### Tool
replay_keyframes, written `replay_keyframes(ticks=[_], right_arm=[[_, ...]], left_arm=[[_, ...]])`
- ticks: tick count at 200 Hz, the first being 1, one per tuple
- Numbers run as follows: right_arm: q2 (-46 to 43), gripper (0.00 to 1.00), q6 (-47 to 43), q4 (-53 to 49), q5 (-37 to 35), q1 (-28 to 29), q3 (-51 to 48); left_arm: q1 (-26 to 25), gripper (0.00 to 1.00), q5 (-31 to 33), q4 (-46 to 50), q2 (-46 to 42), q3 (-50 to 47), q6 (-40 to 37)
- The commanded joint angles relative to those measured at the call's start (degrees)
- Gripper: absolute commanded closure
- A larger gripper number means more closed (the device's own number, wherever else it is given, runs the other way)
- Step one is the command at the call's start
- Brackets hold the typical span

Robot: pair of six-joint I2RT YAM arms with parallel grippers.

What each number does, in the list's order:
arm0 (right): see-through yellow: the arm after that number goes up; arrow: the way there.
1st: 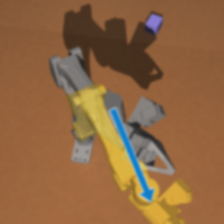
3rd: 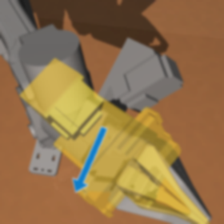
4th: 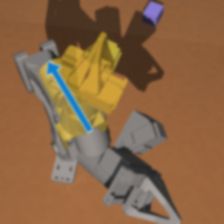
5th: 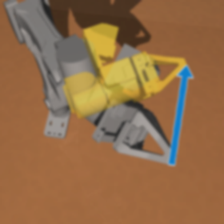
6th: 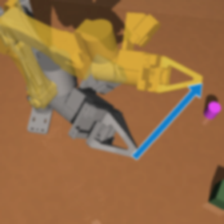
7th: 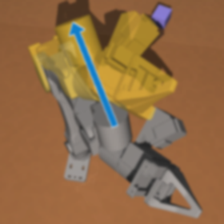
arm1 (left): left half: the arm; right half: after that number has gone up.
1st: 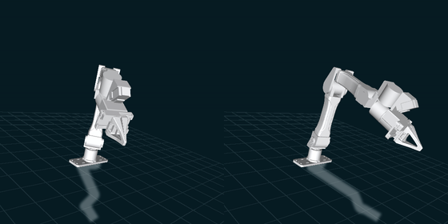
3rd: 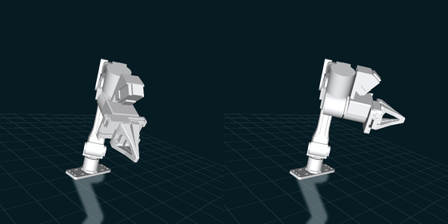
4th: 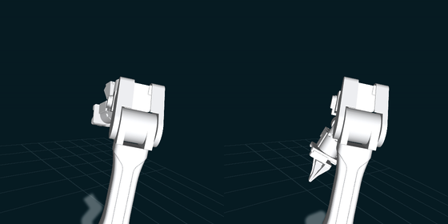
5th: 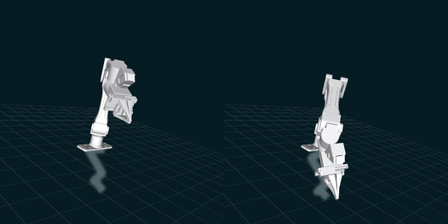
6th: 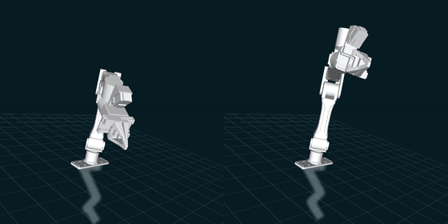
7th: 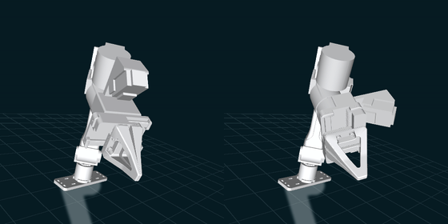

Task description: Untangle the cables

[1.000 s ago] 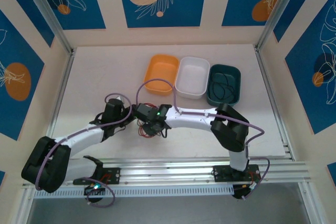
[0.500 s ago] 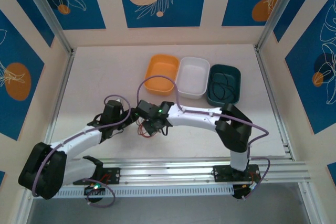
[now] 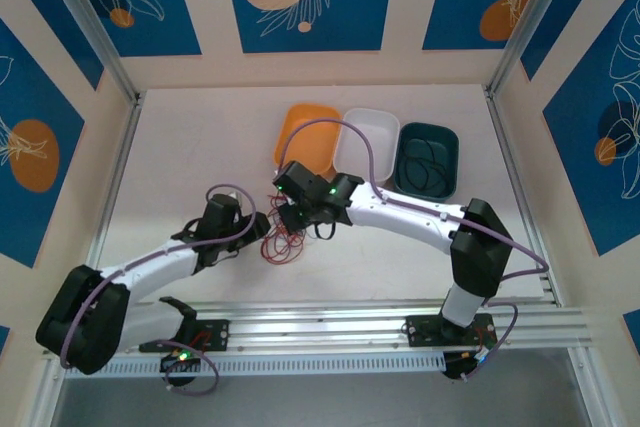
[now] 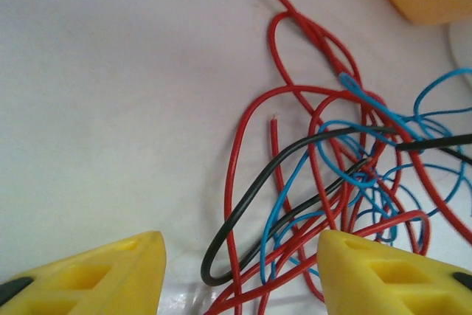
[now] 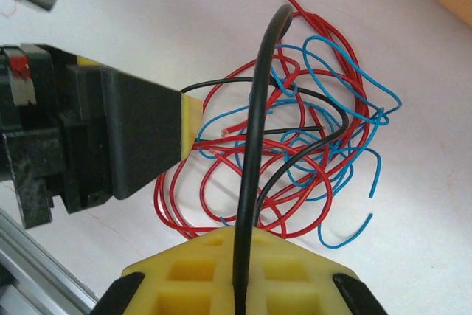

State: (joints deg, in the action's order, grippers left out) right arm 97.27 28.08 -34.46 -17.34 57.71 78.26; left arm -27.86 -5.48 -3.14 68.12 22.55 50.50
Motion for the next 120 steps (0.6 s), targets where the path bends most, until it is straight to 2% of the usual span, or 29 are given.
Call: replay_keyframes(ticks=[1,18,61,87,120], right_arm=[[-2.79,0.97,1.82,0.93,3.46,-1.05,-1.07],[-4.45,0.97,1.37,0.97,3.9,-1.36,-0.76],[-8.75,1.0,1.06,1.06,6.34,-1.73,0.89],[-11.17,1.0,0.44,1.07,6.96,-2.21,2.01],[-13.95,1.0,-0.24,1.55,7.58,-3.29,3.66]], left_arm=[[-1.0,0.45,0.72,-1.08,1.56,0.52,-0.49],[-1.68,0.48,1.17,-1.26,2.9,0.88,-0.4],[-2.51,0.66,2.62,-2.57,5.27,0.83,0.8],[-2.64,0.73,3.34,-2.66,5.65,0.83,1.24],[-2.62,0.9,4.48,-2.67,5.59,0.83,1.58]])
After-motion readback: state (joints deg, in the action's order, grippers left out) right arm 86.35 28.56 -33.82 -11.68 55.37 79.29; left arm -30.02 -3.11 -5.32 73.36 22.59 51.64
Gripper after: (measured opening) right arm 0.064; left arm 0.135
